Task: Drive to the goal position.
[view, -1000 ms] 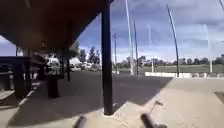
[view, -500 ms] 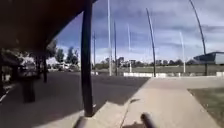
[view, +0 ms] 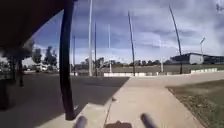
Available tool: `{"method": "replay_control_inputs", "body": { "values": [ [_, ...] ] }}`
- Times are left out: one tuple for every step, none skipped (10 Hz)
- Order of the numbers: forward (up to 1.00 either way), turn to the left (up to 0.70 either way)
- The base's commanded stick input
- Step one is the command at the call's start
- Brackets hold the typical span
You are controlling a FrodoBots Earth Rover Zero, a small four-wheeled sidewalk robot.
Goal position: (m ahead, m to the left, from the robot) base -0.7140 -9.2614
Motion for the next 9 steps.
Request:
{"method": "replay_control_inputs", "body": {
  "values": [
    [0.0, 0.0],
    [0.0, 0.0],
    [0.0, 0.0],
    [0.0, 0.0],
    [0.0, 0.0],
    [0.0, 0.0],
    [0.0, 0.0],
    [0.0, 0.0],
    [0.01, 0.0]
  ]
}}
